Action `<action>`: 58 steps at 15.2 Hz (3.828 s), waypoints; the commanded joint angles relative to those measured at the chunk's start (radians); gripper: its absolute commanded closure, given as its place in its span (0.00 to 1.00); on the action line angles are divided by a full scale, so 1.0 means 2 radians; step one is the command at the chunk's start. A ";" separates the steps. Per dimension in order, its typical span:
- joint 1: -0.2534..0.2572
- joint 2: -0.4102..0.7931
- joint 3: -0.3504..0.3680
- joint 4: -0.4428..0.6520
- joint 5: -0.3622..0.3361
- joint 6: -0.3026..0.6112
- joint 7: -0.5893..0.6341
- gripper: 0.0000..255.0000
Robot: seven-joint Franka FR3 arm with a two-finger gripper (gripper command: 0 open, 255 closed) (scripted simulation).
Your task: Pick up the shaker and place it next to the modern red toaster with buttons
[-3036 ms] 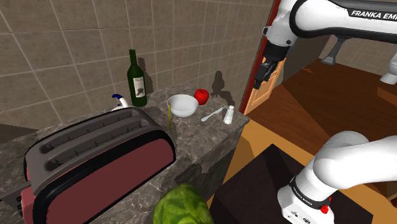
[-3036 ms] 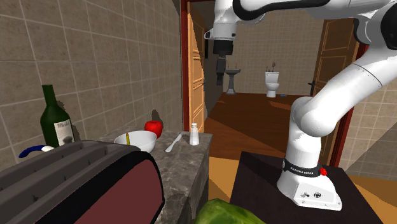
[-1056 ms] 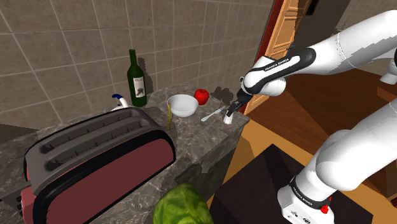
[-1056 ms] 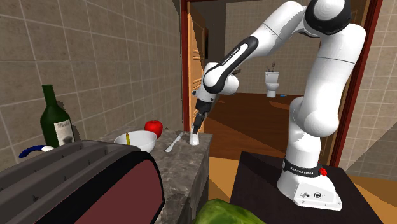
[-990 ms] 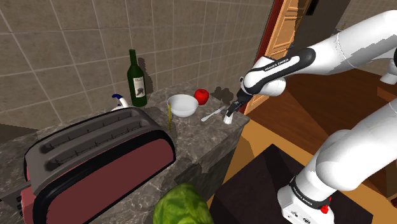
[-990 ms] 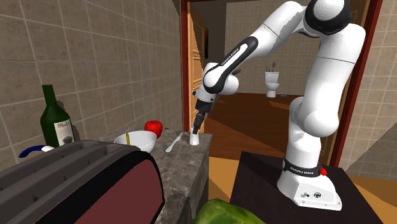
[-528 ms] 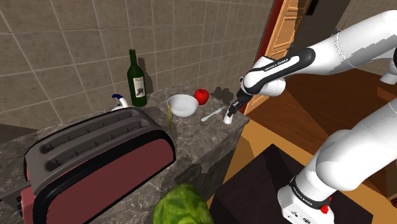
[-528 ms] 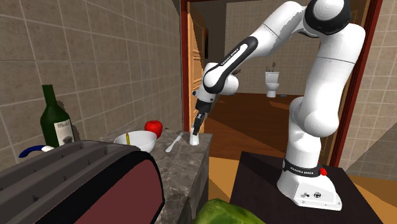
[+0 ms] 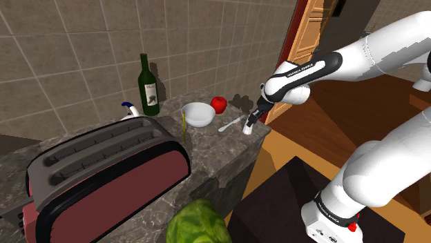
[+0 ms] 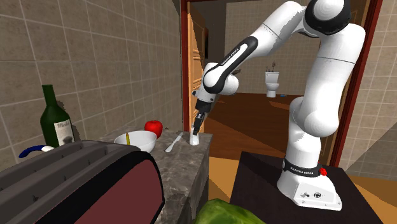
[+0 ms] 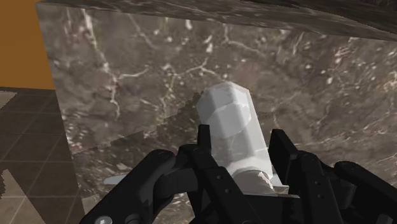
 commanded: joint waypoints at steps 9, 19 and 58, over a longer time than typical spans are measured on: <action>-0.015 -0.047 0.010 0.023 -0.036 -0.067 0.035 1.00; -0.025 -0.085 0.018 0.060 -0.057 -0.141 0.060 1.00; -0.029 -0.112 0.029 0.301 -0.080 -0.405 0.111 1.00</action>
